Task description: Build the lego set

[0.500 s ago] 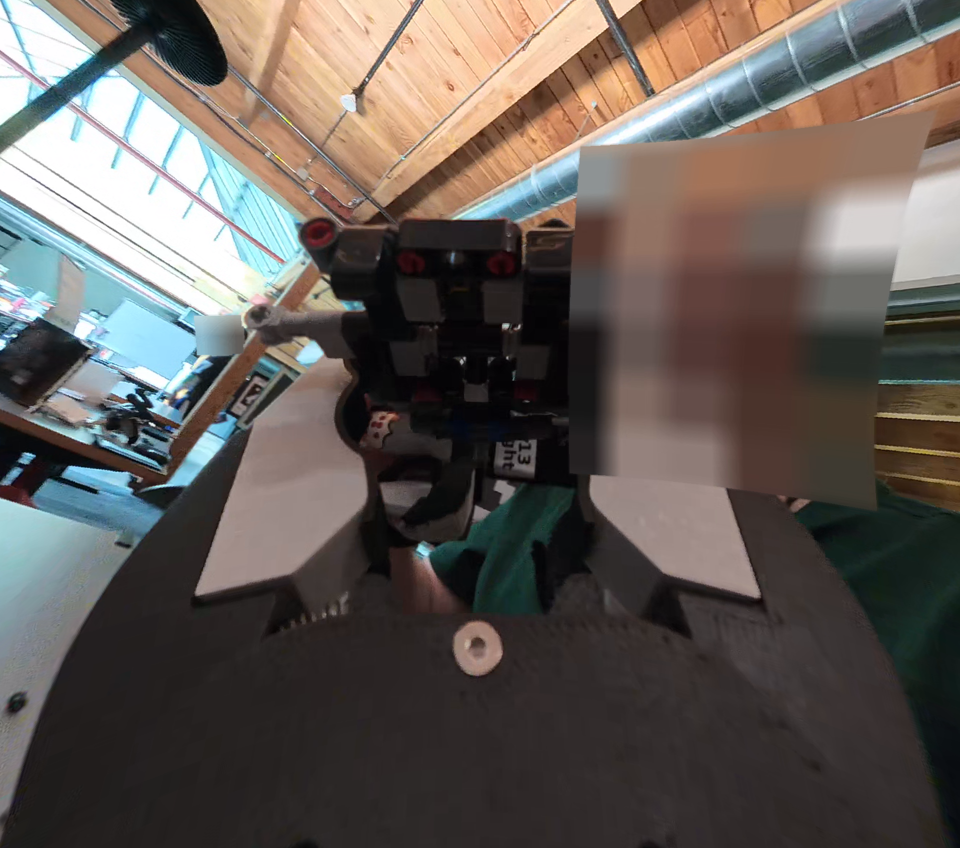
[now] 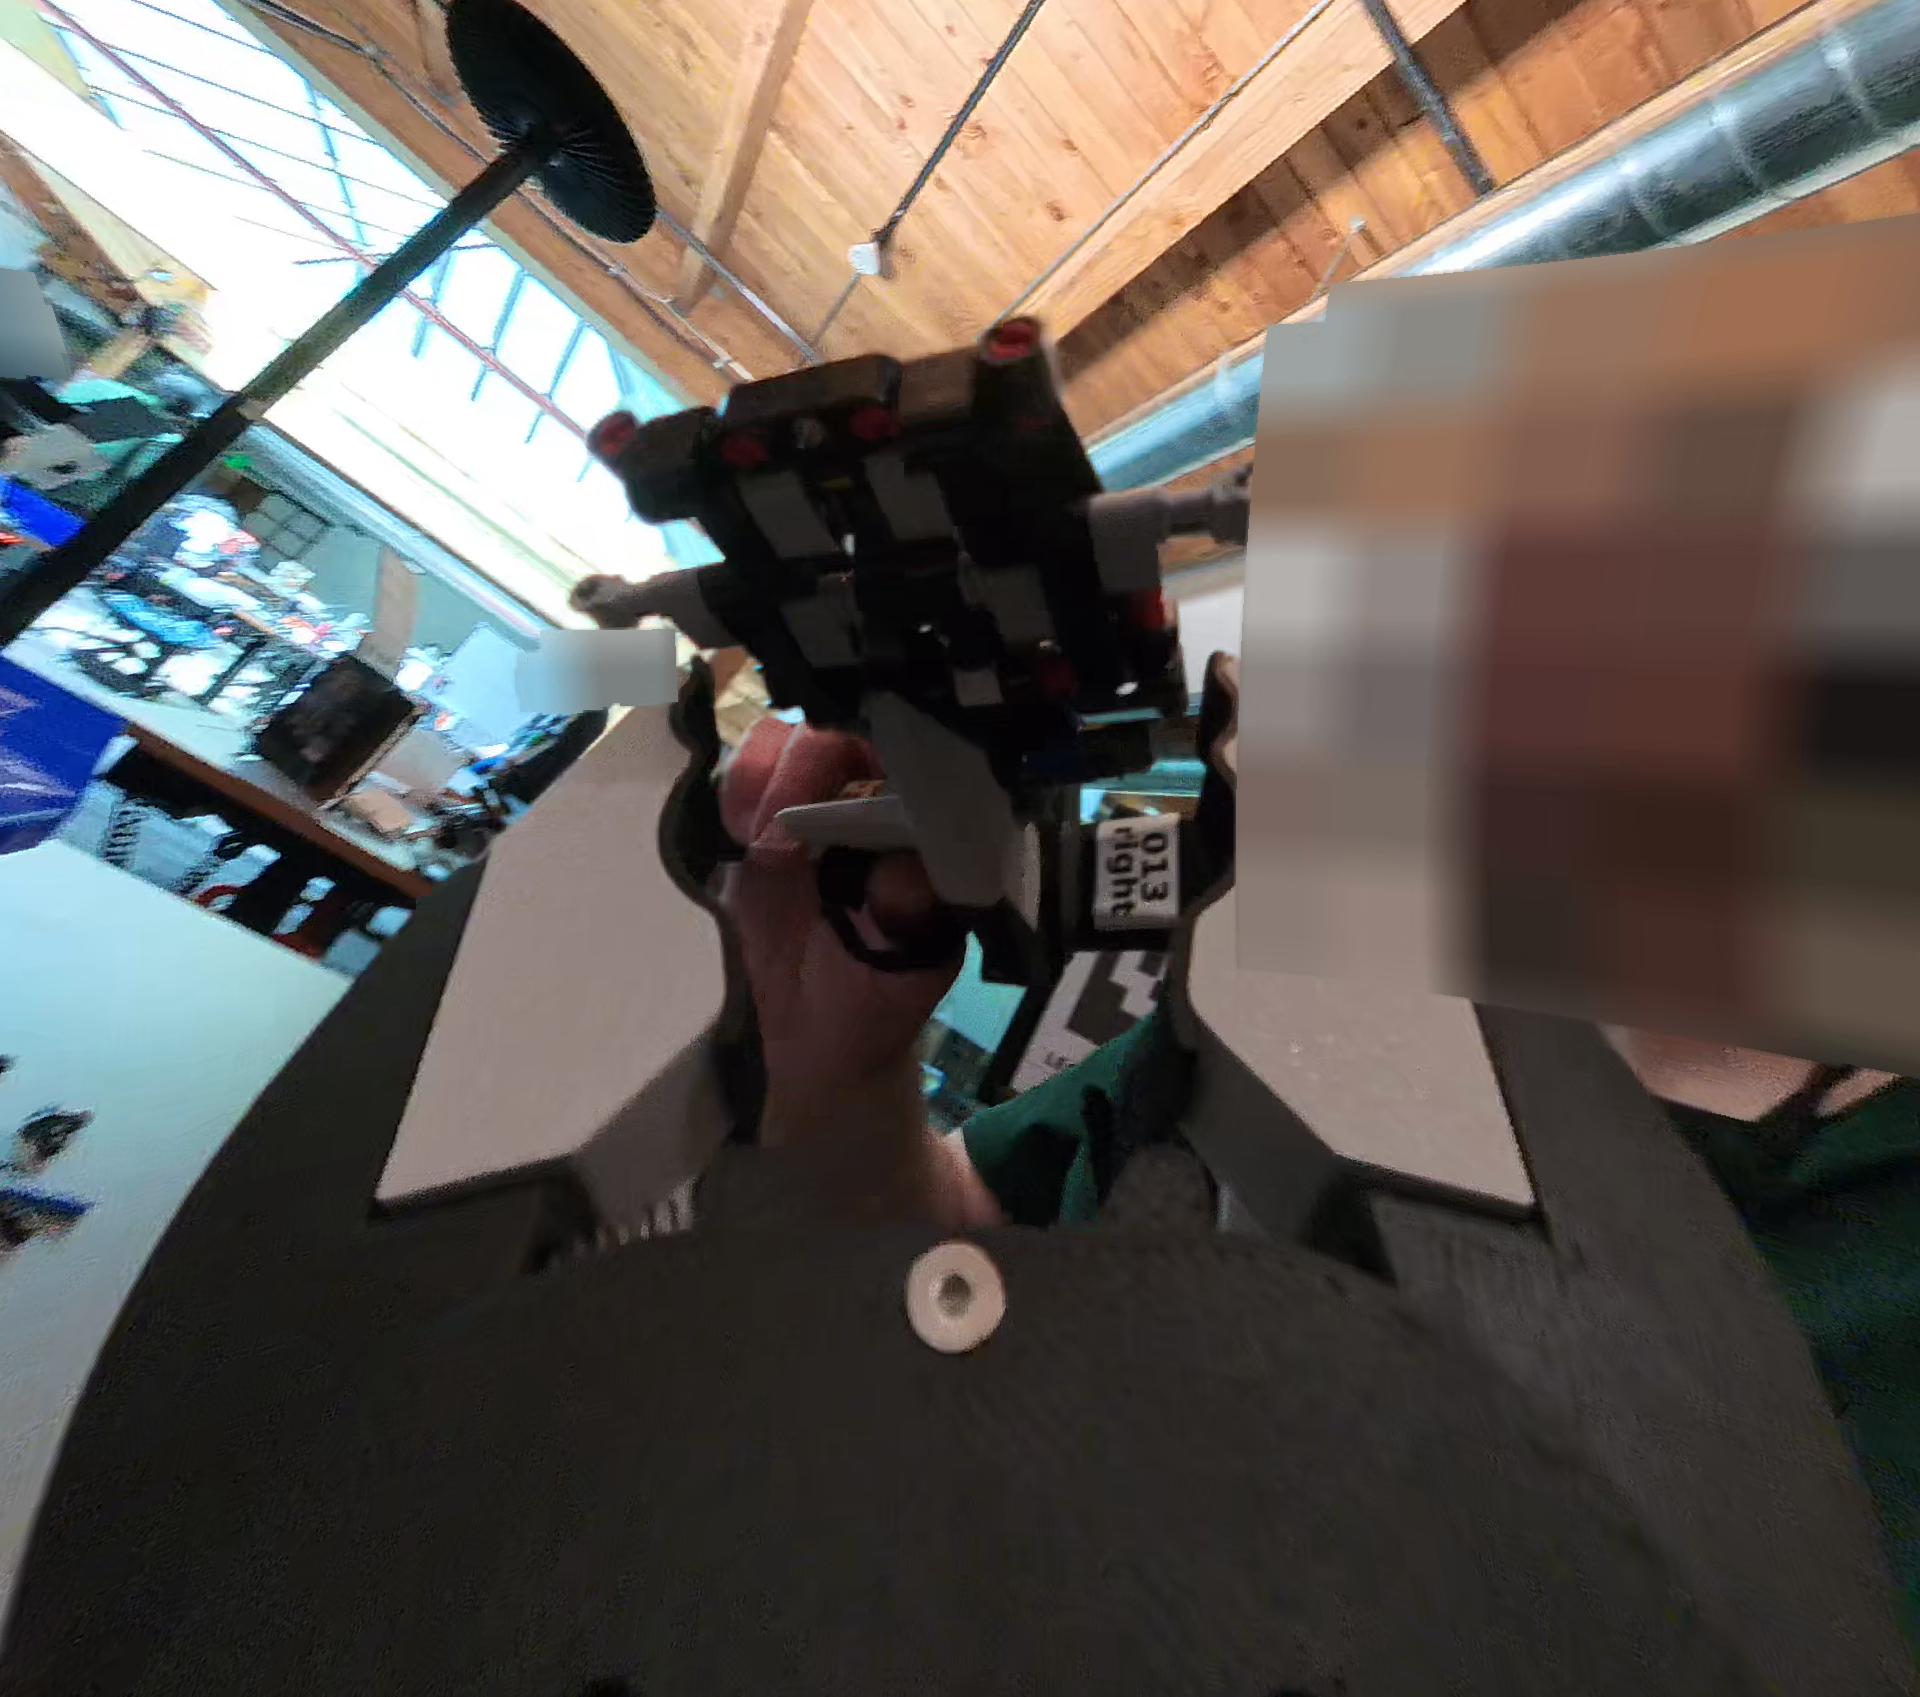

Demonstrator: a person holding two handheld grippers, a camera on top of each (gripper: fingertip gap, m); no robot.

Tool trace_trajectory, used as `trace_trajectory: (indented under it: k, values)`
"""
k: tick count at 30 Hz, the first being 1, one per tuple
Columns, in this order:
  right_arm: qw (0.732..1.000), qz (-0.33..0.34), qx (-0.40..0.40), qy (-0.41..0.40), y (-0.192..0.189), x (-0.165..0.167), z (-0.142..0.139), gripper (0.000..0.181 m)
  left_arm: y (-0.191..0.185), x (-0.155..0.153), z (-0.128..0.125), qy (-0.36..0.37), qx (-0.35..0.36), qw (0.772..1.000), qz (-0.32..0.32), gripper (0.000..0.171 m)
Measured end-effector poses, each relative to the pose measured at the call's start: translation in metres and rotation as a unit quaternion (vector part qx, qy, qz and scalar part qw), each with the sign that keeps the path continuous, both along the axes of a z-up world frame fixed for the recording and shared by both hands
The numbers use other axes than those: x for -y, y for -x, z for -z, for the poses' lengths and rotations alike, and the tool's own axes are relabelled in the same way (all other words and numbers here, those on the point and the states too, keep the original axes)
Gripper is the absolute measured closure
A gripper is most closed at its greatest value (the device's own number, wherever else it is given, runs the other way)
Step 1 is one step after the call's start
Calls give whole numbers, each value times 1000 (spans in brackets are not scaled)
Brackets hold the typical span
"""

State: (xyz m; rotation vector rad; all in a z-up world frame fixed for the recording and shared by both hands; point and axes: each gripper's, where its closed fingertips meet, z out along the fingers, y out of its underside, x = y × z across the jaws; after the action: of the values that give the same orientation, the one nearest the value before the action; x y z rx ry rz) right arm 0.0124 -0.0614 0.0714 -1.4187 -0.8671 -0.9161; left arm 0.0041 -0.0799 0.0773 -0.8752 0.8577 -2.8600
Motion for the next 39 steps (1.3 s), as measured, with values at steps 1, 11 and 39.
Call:
trace_trajectory:
  k: [1, 11, 39]
  values:
    - [1000, 7, -1, 0, -4, 1, -1, 156, -2, -2, 4, -11, -12, 1000, -19, 81]
    - [998, 45, 19, 28, -27, 8, 1, 156, 1, -29, 36, -334, -97, 861, -371, 89]
    - [991, -74, 14, 107, 40, 7, -10, 131, 32, 0, -7, -685, 53, 455, -566, 157]
